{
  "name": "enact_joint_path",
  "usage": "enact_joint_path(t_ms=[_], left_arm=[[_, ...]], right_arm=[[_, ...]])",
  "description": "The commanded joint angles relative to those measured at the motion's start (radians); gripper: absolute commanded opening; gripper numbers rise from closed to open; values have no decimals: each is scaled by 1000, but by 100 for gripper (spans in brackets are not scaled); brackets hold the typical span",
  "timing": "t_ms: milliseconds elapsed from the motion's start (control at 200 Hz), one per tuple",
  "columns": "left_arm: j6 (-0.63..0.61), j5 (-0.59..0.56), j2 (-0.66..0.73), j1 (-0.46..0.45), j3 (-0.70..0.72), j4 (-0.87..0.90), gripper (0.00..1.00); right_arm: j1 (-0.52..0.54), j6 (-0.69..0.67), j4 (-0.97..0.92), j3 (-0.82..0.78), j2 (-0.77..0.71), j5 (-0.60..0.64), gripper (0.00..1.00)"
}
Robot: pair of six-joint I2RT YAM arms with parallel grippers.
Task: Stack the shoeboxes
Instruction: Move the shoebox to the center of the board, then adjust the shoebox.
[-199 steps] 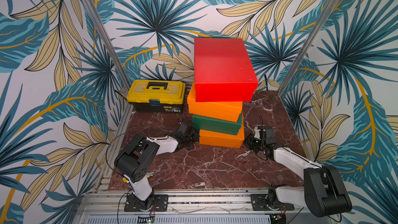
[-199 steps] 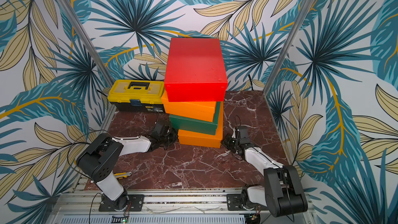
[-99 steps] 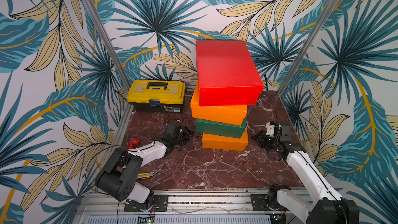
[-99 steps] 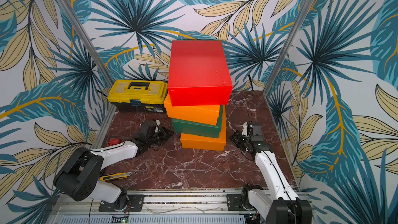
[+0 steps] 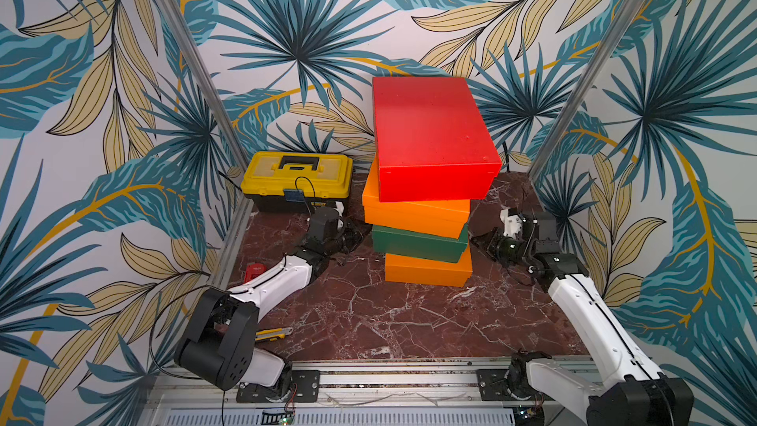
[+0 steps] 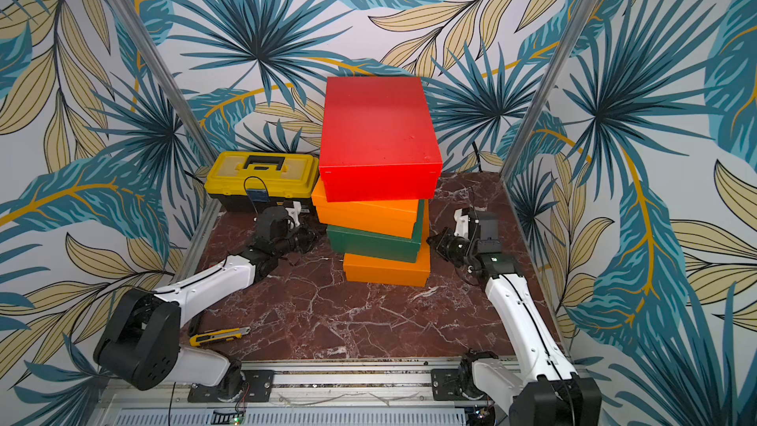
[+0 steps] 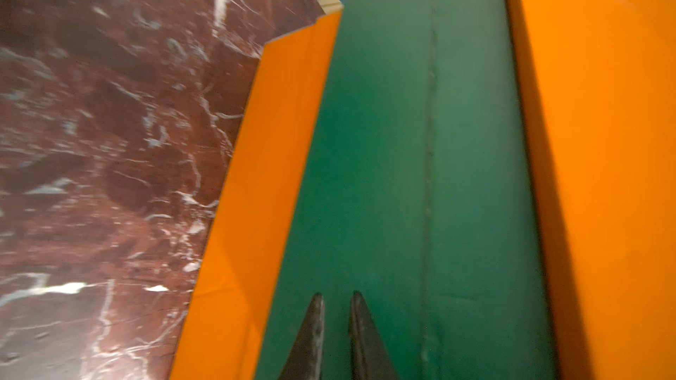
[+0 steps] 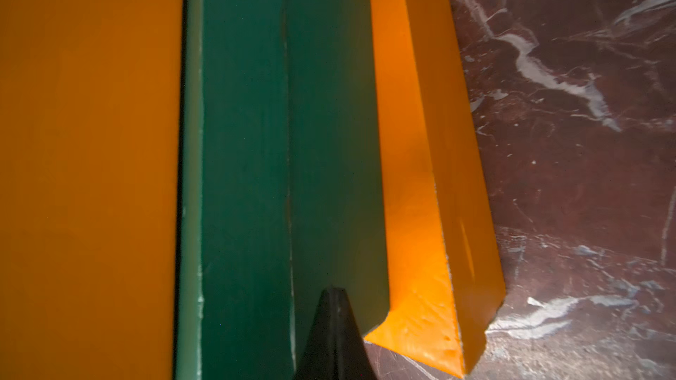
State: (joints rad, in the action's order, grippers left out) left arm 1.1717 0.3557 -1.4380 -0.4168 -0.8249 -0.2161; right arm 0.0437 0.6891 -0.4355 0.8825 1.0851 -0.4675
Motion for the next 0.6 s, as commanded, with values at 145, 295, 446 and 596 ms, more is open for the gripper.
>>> enact_joint_path(t_ms=[145, 295, 446, 596], left_arm=[[22, 9, -19, -96, -29, 6, 16], [35, 1, -9, -140, -19, 7, 16], [42, -24, 0, -196, -13, 7, 16], [52, -46, 20, -224, 15, 7, 16]], right_arm=[[39, 33, 28, -16, -2, -10, 0], [40, 35, 4, -42, -63, 2, 0], [39, 27, -34, -68, -114, 12, 0], [39, 15, -64, -102, -150, 45, 0]])
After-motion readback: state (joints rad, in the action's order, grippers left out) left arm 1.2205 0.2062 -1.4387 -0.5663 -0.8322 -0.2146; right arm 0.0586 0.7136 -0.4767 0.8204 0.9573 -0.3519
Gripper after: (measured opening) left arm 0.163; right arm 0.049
